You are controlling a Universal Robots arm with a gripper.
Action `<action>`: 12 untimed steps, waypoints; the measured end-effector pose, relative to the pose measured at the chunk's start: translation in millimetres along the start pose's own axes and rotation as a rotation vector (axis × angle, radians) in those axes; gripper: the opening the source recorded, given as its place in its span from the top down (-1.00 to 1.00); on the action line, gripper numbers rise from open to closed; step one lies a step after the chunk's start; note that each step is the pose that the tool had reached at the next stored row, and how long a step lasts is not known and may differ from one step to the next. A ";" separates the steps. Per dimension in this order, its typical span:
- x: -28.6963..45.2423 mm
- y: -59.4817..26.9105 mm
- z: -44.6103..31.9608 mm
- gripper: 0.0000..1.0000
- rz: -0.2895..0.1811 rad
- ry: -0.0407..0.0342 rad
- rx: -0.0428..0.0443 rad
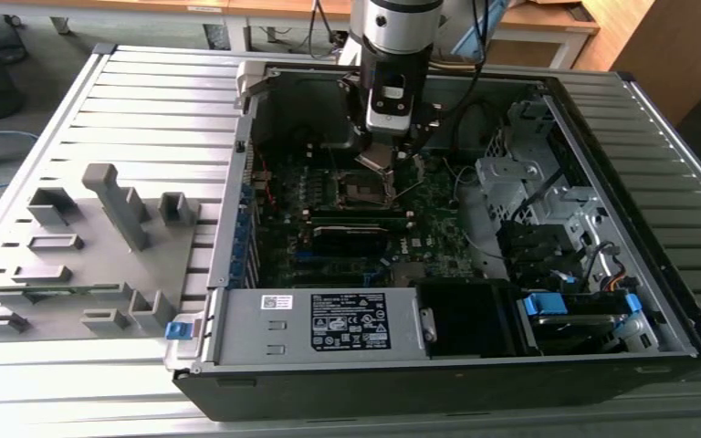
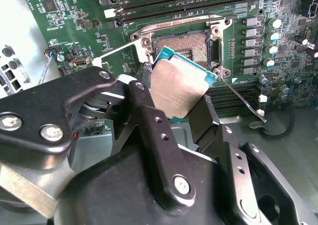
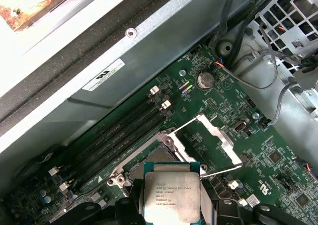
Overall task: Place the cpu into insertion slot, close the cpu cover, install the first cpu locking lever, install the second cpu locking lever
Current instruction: 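Place the cpu into insertion slot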
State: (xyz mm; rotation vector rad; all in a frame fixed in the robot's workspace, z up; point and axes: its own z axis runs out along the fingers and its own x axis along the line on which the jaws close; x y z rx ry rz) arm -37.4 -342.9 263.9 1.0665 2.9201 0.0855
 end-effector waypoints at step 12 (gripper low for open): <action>0.0 0.0 0.1 -0.07 0.059 -0.0037 0.0007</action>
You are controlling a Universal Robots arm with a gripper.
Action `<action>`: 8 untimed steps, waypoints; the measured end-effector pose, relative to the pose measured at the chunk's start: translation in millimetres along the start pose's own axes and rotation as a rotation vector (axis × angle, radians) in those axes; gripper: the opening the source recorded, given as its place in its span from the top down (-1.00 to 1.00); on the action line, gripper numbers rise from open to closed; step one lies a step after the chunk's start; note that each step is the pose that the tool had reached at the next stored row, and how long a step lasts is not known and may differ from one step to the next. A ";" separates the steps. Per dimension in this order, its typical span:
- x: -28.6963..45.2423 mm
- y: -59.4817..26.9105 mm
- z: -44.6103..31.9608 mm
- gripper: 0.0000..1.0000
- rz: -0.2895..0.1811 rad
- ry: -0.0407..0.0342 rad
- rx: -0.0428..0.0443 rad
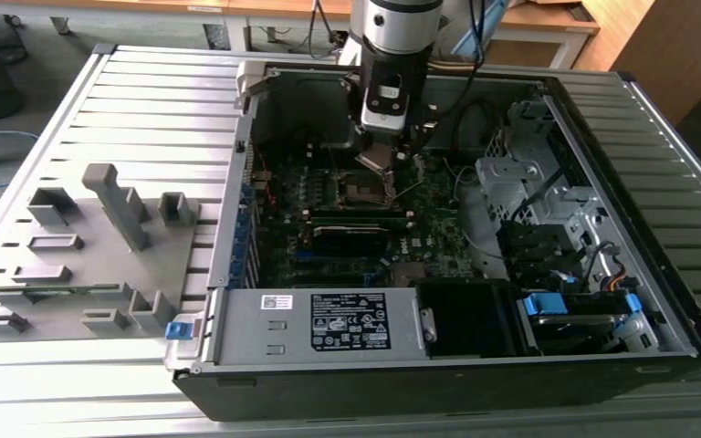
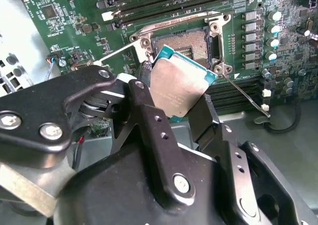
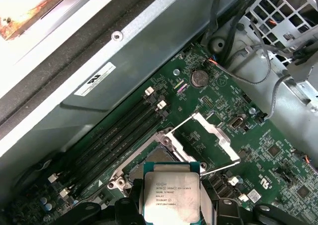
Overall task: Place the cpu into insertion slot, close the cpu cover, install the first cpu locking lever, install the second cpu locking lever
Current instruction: 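Place the cpu into insertion slot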
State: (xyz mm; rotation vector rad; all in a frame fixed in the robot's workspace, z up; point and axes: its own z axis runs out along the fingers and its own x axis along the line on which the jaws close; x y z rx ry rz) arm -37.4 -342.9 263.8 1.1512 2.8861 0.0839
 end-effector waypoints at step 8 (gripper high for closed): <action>0.0 0.0 0.3 -0.07 0.050 -0.0031 0.0004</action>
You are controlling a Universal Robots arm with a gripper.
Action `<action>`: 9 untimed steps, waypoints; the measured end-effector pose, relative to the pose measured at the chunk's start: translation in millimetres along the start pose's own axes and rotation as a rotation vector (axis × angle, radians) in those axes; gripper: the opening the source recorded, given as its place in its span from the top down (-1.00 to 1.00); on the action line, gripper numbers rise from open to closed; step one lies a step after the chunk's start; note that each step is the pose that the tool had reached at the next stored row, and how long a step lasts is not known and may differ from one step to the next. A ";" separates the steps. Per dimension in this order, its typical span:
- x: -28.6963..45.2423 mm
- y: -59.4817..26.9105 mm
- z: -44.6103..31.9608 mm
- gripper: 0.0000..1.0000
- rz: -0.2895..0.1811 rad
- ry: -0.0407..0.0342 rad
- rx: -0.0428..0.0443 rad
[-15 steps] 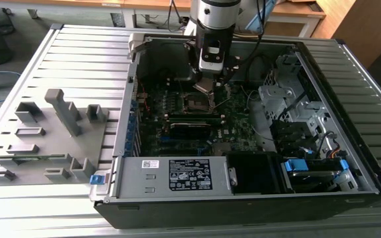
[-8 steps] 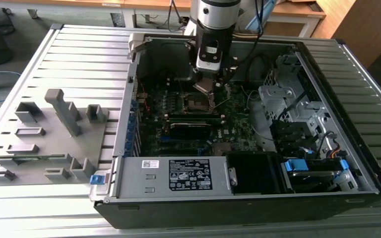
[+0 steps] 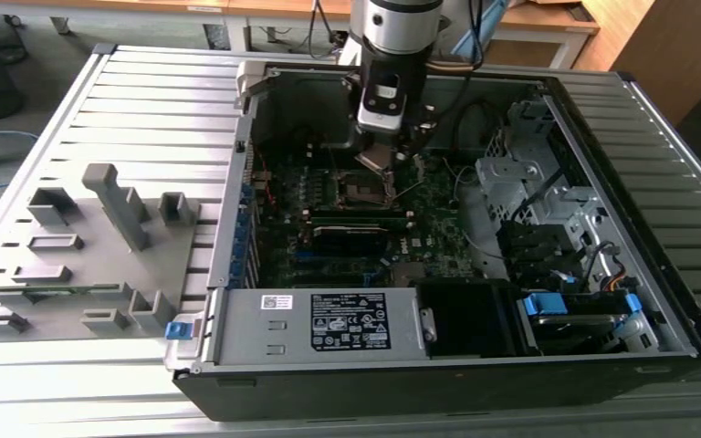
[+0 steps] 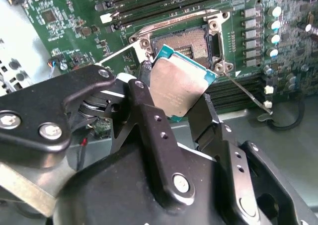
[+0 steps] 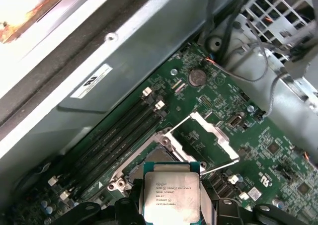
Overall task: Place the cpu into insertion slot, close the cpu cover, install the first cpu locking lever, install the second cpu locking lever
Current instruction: 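Place the cpu into insertion slot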
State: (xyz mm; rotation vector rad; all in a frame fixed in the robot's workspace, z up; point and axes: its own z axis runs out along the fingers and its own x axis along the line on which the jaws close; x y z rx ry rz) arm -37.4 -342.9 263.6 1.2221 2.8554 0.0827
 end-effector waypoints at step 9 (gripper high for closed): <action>0.0 0.0 0.1 -0.07 0.029 -0.0019 0.0003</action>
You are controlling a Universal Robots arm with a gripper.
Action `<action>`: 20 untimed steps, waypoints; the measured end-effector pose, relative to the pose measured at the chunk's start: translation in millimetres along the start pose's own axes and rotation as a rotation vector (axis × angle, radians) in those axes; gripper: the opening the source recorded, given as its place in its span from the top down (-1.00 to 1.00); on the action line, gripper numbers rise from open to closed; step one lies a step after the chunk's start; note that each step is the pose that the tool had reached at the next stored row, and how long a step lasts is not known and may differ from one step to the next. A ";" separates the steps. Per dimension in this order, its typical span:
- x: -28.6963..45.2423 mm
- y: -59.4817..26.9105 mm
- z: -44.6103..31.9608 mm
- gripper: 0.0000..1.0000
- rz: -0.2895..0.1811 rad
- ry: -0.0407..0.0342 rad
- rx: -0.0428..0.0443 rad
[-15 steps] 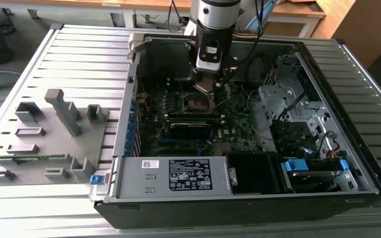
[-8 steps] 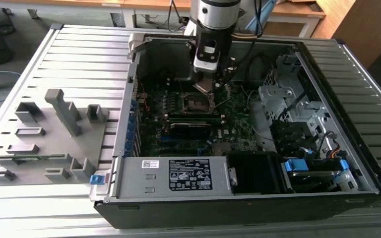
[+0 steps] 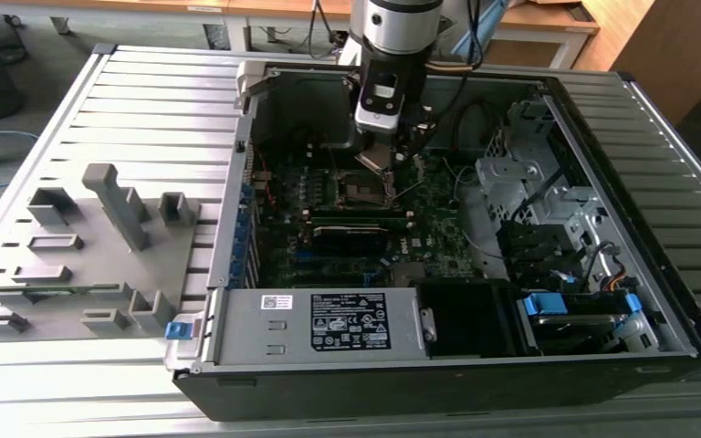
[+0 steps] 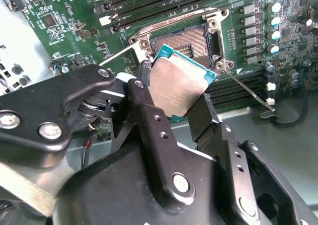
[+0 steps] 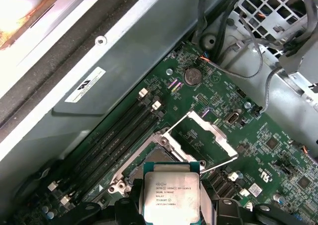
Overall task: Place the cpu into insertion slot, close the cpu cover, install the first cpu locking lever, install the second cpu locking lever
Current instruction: 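Place the cpu into insertion slot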
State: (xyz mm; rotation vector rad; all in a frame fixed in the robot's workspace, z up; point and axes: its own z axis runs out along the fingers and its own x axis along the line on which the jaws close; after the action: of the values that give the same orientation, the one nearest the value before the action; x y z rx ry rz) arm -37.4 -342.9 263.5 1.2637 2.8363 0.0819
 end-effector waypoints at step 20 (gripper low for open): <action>0.0 0.0 0.3 -0.07 0.110 -0.0069 0.0013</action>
State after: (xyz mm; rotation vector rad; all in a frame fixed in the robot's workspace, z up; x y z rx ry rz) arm -37.4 -342.9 263.2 1.4175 2.7596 0.0786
